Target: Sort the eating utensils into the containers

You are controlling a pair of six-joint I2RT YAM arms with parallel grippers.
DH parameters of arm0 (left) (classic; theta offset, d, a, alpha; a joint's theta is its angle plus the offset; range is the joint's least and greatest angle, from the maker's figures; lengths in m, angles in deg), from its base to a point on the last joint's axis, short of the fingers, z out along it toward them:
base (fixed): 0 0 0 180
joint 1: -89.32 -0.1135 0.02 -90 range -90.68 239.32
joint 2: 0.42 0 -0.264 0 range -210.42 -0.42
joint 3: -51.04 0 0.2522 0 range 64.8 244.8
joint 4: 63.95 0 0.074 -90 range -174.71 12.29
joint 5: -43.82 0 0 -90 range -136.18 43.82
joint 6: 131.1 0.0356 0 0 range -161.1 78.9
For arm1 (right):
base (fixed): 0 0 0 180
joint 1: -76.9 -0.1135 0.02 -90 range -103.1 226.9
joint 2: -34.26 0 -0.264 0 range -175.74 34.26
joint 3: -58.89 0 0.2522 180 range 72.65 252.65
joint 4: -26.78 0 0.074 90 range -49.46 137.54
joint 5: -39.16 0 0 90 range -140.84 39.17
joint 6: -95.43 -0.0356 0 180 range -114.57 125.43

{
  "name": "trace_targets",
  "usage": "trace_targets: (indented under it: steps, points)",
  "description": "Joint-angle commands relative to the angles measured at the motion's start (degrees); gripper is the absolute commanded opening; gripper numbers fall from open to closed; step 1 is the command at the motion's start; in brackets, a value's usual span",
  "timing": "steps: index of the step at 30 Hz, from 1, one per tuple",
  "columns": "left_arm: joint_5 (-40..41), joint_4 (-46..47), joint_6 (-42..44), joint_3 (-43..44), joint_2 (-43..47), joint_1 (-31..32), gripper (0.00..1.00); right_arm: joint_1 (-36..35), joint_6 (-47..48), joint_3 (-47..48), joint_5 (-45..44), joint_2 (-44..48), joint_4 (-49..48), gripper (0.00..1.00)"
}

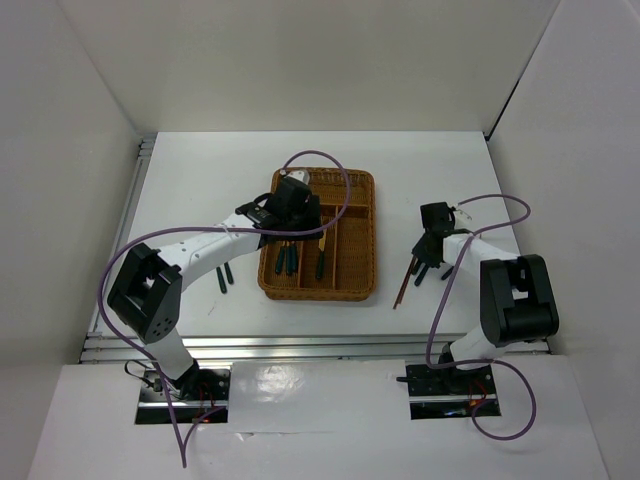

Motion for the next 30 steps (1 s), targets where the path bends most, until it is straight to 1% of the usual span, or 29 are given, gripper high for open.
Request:
trace_targets:
  steps: [1,3,5,6,7,9,10,11,14,16,17,20,23,26,30]
  points:
    - [1.35,0.05,0.98,1.17,0.51,0.12,0.71,0.31,-0.43,0.41,-0.84,-1.66,0.55,0.31]
    - [1.35,0.05,0.98,1.69,0.51,0.12,0.71,0.31,-0.43,0.94,-0.84,-2.28,1.07,0.26]
    - [1.35,-0.48,0.98,1.69,0.51,0.12,0.71,0.31,-0.43,0.94,-0.84,-2.89,1.08,0.25]
    - [1.35,-0.48,0.98,1.69,0.51,0.12,0.71,0.31,-0.43,0.94,-0.84,-2.89,1.08,0.22]
    - [1.35,-0.48,0.98,1.69,0.51,0.12,0.71,0.31,-0.43,1.46,-0.32,-3.68,1.08,0.14]
    - [2.58,-1.09,0.98,2.22,0.51,0.12,0.71,0.31,-0.43,2.0,-0.31,-4.29,2.22,0.05]
    - [2.58,-1.62,0.98,2.22,0.51,0.12,0.71,0.31,-0.95,2.52,-0.31,-4.3,3.35,0.01]
    - [2.58,-1.62,1.5,2.22,0.51,0.12,0.71,0.31,-0.95,3.31,-0.31,-4.3,3.97,0.0]
    - [3.81,-2.15,1.51,2.22,1.82,0.12,0.72,0.31,-0.26,5.51,-0.31,-1.59,6.61,0.0]
    - [3.81,-2.15,2.12,2.22,3.23,-1.28,0.72,0.31,1.23,6.04,1.09,0.87,7.4,0.0]
    - [3.81,-2.67,2.12,1.61,3.76,-1.29,0.72,0.31,1.94,6.82,1.96,3.67,7.41,0.0]
    - [5.13,-2.68,2.13,-0.49,6.56,-4.27,0.73,-0.74,4.4,8.06,6.88,9.21,7.41,0.0]
    - [4.96,-2.06,2.13,-3.74,9.03,-8.48,0.73,-3.64,5.02,8.76,8.91,12.91,6.88,0.0]
    - [4.95,-1.54,2.13,-7.43,12.46,-12.69,0.74,-7.76,5.02,11.22,9.44,13.45,6.88,0.05]
    - [7.59,-1.54,1.51,-11.74,15.8,-17.27,0.74,-14.09,5.02,14.47,10.06,10.22,5.13,0.05]
